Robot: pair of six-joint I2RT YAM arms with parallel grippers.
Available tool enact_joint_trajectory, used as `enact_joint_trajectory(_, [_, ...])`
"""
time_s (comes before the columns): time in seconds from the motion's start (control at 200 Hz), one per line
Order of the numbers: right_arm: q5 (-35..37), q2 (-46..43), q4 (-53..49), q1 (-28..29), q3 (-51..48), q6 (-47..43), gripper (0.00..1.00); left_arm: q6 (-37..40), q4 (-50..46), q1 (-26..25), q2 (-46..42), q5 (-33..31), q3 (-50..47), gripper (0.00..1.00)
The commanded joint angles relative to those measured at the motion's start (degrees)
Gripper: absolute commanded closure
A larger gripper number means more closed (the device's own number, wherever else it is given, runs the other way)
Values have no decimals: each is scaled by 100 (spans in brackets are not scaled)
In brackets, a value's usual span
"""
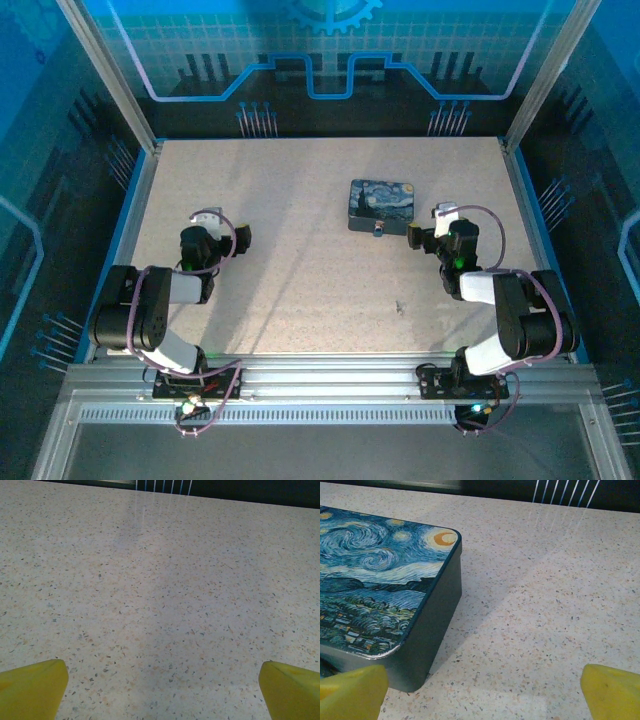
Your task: Unlock the padlock with the key
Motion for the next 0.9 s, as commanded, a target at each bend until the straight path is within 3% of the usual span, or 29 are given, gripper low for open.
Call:
enact_joint_trajectory(0.0, [168,-287,-357,38,181,111,0,58,236,-13,-163,30,12,1])
enact_joint_trajectory(0.305, [166,-1492,-1781,13,375,452,0,-13,-981,-19,-1556,-79,85,1])
enact_joint_trajectory(0.485, [-452,-1863,-3328,-199,1072,959,0,-1530,-2973,-13,-2246,-32,1071,1])
enact_joint_trajectory(0.655, [-1613,-1654,-3928,-685,1547,1936,0,-2552,-4434,-134,-1613,789,2296,1])
enact_joint_trajectory(0.895, [-2882,-820,-3726,-1006,1943,2778,0,-3192,-4291,-938,-332,1302,3201,1])
